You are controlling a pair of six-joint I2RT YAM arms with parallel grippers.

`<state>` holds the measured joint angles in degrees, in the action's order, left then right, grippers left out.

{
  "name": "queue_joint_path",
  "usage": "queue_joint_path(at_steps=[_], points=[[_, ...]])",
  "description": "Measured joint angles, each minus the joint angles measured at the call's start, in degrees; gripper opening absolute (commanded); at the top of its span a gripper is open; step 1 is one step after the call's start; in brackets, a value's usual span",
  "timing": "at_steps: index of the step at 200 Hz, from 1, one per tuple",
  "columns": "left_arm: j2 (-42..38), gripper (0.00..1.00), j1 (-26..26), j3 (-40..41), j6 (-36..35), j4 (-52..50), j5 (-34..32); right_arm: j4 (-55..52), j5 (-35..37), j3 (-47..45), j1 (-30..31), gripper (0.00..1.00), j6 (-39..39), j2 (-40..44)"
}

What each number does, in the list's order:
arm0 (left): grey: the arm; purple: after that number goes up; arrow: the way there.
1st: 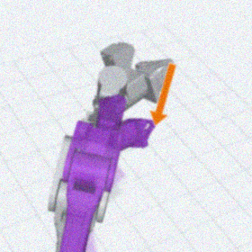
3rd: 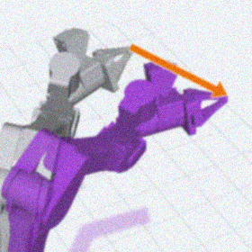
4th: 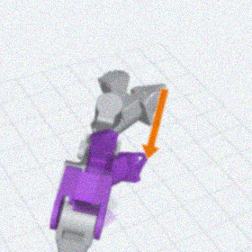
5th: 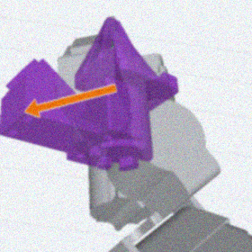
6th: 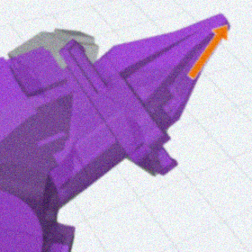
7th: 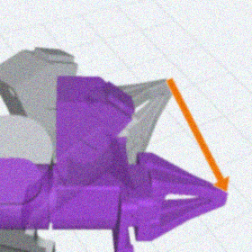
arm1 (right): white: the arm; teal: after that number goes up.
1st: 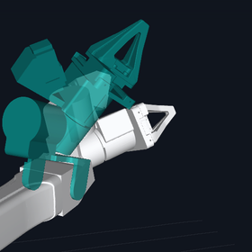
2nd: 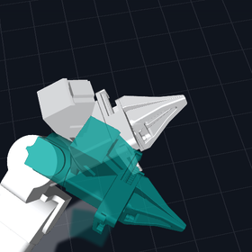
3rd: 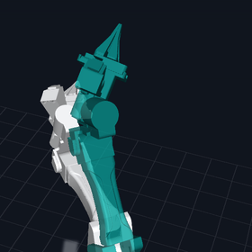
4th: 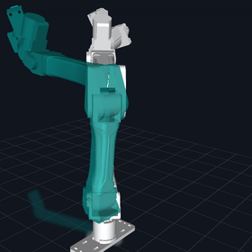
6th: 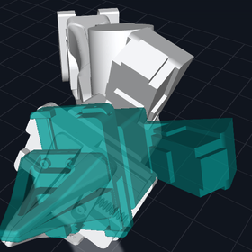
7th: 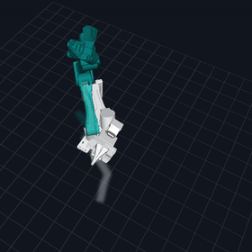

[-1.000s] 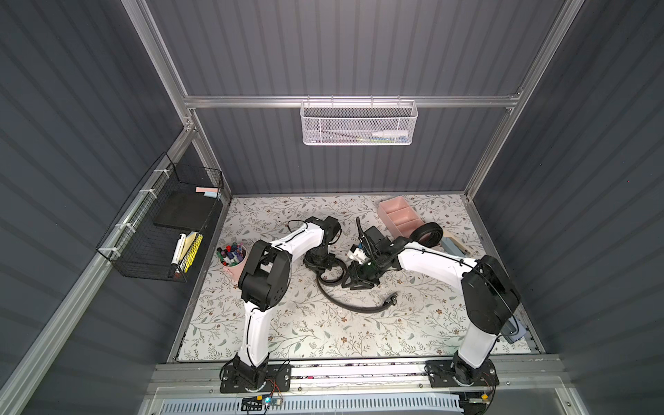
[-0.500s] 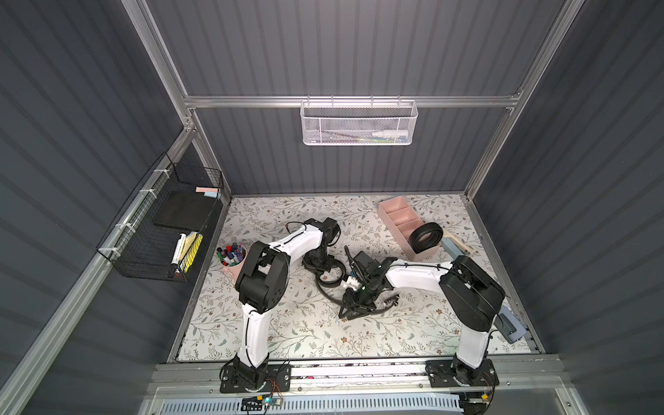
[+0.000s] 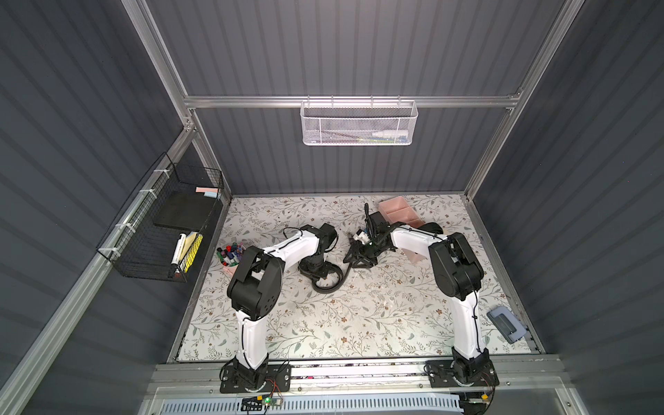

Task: Place the belts into the storage roll
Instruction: Roll the belt at the center of the board.

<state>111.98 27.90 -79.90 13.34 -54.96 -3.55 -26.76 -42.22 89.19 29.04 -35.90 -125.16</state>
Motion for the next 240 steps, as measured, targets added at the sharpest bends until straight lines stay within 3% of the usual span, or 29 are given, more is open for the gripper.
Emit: queue_joint_path(at_steps=[49, 89, 120, 149, 189, 240], points=[[-1.49, 0.09, -0.04, 2.12, -0.26, 2.27, 1.16, 4.13, -2.58, -2.43, 0.09, 0.54, -3.98, 0.66], [-1.62, 0.09, -0.02, 2.32, -0.24, 2.62, 1.53, 3.58, -1.03, -13.29, 0.85, 0.55, -5.70, 10.29], [-1.68, 0.09, 0.96, 2.47, -0.17, 2.86, 0.46, 7.21, -1.36, -20.63, 4.83, 0.54, -9.44, 17.29], [-2.60, 0.09, 2.93, 3.91, 0.39, 3.13, 0.11, 12.37, -1.53, -24.81, 9.33, 0.55, -14.34, 17.42], [-4.61, 0.09, 5.70, 6.64, 1.31, 3.74, 0.20, 14.03, -0.50, -24.44, 10.82, 0.55, -17.68, 14.78], [-6.47, 0.09, 7.32, 9.16, 3.52, 5.68, 0.74, 0.20, 7.21, -15.45, 10.75, 0.52, -13.88, 11.08]])
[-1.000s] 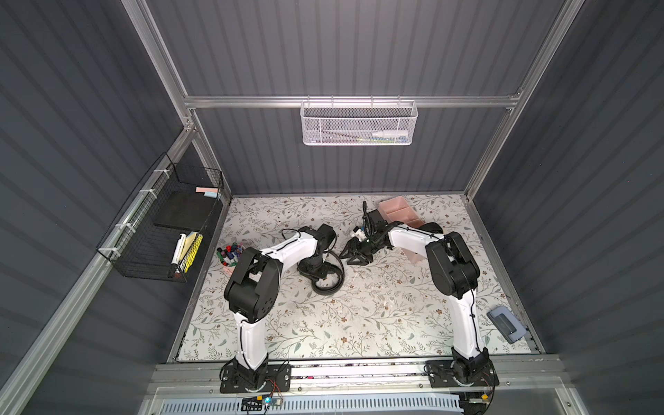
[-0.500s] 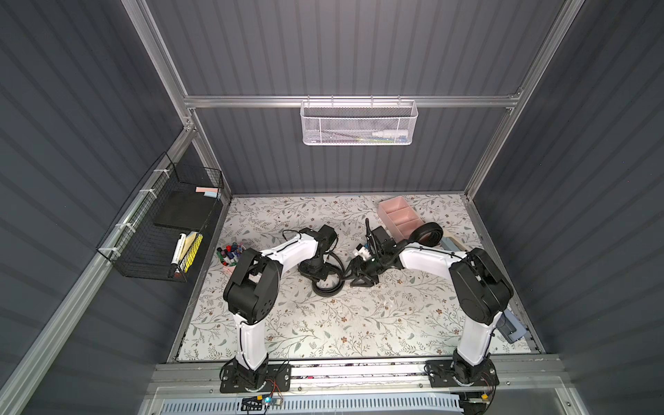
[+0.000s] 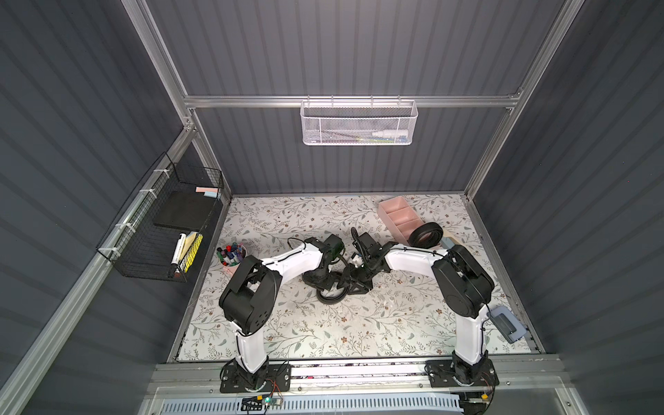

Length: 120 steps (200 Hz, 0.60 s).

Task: Place the belts into the storage roll
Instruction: Roll the belt at the center of the board.

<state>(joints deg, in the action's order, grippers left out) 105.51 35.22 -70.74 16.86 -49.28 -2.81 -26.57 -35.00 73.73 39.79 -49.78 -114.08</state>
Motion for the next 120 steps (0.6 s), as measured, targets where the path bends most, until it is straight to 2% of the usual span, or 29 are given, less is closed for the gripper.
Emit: queue_joint_path(at_steps=[58, 78, 120], points=[[-0.66, 0.11, 1.55, 0.96, 2.32, 1.16, 1.95, -10.05, 7.28, 4.63, 0.48, 0.38, 5.31, -1.40], [-0.81, 0.13, 1.53, 1.18, 3.15, 1.49, 2.23, -12.04, 9.62, 6.43, 1.33, 0.25, 7.34, -2.40], [-0.81, 0.18, 1.70, 1.18, 4.33, 2.14, 5.55, -14.23, 15.17, 6.80, 2.56, 0.07, 10.73, -1.86]])
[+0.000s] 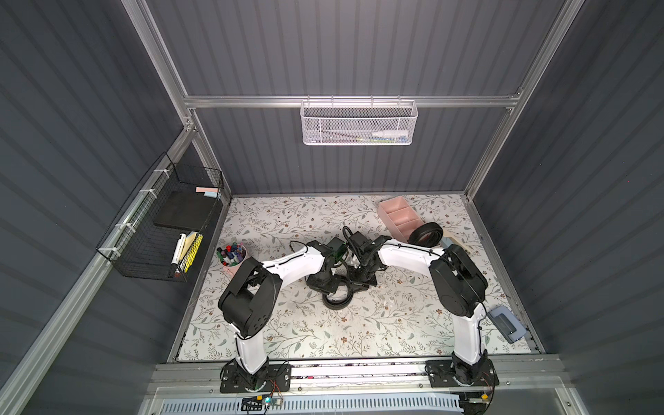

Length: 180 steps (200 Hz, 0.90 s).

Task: Place the belts into the storage roll
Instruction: Roll the belt at the center of the board.

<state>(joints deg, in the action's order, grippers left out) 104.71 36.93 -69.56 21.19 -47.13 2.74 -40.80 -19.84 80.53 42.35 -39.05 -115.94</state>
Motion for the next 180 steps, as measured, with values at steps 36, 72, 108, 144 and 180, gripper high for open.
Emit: queue_joint_path(at_steps=[36, 72, 108, 144, 180], points=[[0.33, 0.55, 0.85, 0.59, 0.68, 1.27, 5.75, -4.42, 5.46, 1.36, 0.22, 0.01, 4.39, 0.20], [0.22, 0.76, 1.09, 0.33, 0.87, 1.51, 9.22, -7.65, 11.52, 1.95, 0.33, 0.00, 8.63, 0.74], [-4.46, 0.86, -2.71, 0.24, 1.14, 1.01, 10.82, -9.70, 17.40, 1.92, 0.22, 0.00, 13.33, 1.31], [-8.33, 0.87, -8.24, -2.16, -0.76, 0.66, 11.21, -9.84, 20.35, 1.42, -0.22, 0.00, 18.43, 1.90], [-2.27, 0.89, -8.85, -8.83, -8.37, 2.16, 10.97, -9.31, 20.20, 1.22, -0.63, 0.00, 23.61, 1.92]])
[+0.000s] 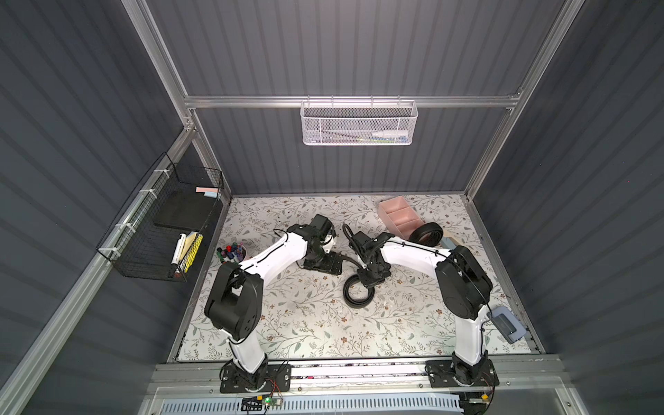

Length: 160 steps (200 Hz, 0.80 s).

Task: Place the belts into the storage roll
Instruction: Roll the belt at the center of the board.

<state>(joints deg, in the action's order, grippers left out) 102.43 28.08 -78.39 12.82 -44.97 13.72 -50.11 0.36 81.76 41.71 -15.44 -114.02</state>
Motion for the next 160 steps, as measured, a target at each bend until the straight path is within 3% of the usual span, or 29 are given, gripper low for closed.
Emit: queue_joint_path(at_steps=[66, 109, 121, 152, 160], points=[[15.67, 0.89, 0.15, -15.02, -10.38, -1.09, -4.02, -0.59, -0.15, 0.92, -2.95, 0.00, 5.46, -0.11], [20.00, 0.81, 0.15, -17.97, -12.85, -3.93, -9.03, -1.16, -0.37, 2.10, -4.61, 0.01, 6.54, -1.09], [21.03, 0.72, 0.15, -18.60, -13.29, -4.63, -9.94, -1.70, -0.35, 2.82, -4.66, 0.02, 6.54, -1.62], [22.25, 0.20, -0.07, -19.02, -13.09, -6.60, -11.26, -3.15, -0.50, 4.42, -4.98, 0.03, 6.16, -2.95], [22.25, 0.12, -0.17, -18.95, -13.27, -7.19, -11.28, -3.52, -0.68, 4.76, -5.16, 0.04, 5.66, -3.23]])
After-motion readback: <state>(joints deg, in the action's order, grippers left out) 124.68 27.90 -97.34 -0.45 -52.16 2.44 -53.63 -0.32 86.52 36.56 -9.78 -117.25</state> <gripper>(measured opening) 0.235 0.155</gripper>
